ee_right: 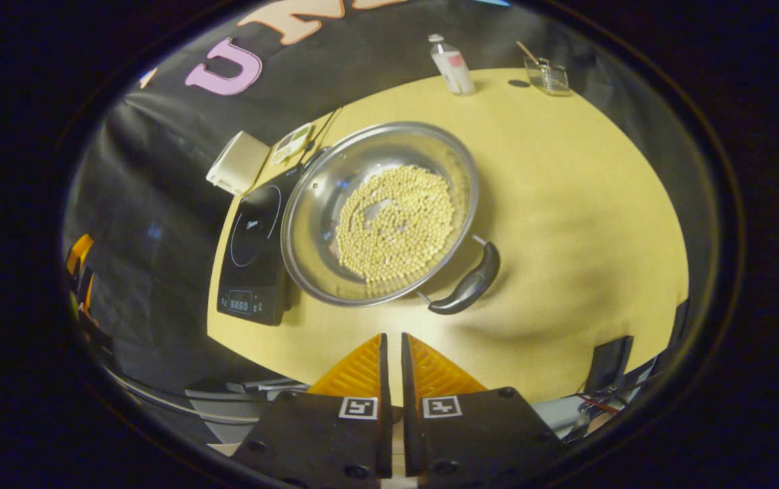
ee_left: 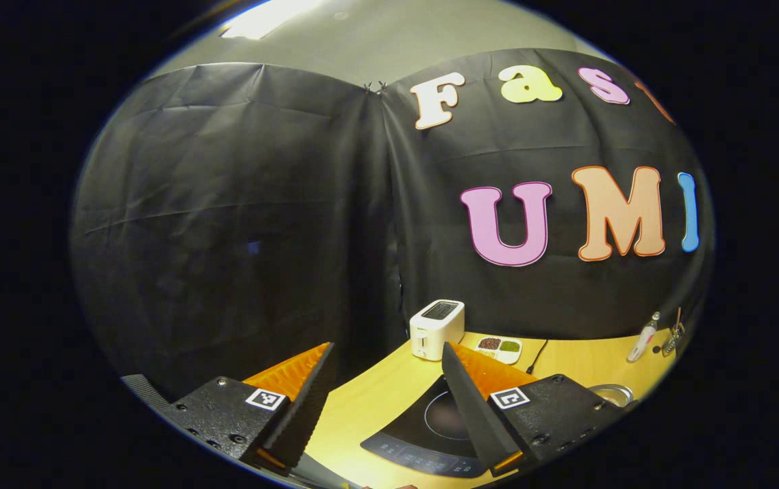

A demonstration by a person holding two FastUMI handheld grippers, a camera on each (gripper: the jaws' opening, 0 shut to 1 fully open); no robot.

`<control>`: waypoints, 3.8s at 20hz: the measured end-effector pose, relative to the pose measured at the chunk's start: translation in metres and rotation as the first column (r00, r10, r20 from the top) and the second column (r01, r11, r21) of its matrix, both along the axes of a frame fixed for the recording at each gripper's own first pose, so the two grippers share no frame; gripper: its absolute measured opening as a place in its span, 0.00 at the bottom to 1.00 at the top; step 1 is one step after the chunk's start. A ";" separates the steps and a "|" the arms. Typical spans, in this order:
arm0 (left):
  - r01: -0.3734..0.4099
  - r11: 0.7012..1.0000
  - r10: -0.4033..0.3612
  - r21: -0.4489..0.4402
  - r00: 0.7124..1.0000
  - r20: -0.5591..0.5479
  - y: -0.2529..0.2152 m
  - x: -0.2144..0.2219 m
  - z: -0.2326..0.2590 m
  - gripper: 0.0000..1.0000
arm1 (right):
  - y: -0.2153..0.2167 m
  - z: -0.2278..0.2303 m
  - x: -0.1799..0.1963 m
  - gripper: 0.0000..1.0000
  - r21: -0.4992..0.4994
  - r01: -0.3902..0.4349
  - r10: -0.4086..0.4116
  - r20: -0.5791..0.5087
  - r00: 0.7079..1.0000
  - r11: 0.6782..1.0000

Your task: First push the handle of the pot to place it horizontally, then grasp the pot with both hands and set it on the induction cooktop.

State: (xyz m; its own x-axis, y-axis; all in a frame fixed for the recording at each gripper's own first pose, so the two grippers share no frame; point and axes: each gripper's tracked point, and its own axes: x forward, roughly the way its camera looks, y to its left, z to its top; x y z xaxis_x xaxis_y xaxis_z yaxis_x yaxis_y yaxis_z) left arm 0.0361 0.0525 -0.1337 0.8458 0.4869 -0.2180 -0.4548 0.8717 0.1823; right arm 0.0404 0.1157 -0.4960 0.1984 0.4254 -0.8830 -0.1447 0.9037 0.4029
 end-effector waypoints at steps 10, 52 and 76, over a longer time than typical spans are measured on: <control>-0.045 0.999 0.046 0.006 0.998 -0.038 0.006 -0.001 -0.011 0.95 | 0.002 -0.041 0.010 0.10 -0.044 0.013 -0.018 -0.115 0.993 0.999; 0.121 0.906 -0.288 -0.406 0.879 -0.379 -0.083 0.012 -0.177 0.98 | -0.097 -0.021 0.156 0.70 -0.046 0.258 -0.261 -0.078 0.962 0.965; 0.111 0.616 -0.689 -0.780 0.556 -0.465 -0.199 0.018 -0.319 0.93 | -0.040 -0.040 0.216 0.87 0.049 0.046 -0.042 -0.065 0.997 0.998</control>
State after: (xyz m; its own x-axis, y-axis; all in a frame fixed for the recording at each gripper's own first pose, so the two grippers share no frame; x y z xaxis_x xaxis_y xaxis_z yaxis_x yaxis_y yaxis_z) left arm 0.0539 -0.1463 -0.4528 0.3448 -0.3666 -0.8641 -0.0057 0.9198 -0.3925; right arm 0.2563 0.0753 -0.5364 0.1619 0.4619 -0.8720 -0.0778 0.8869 0.4553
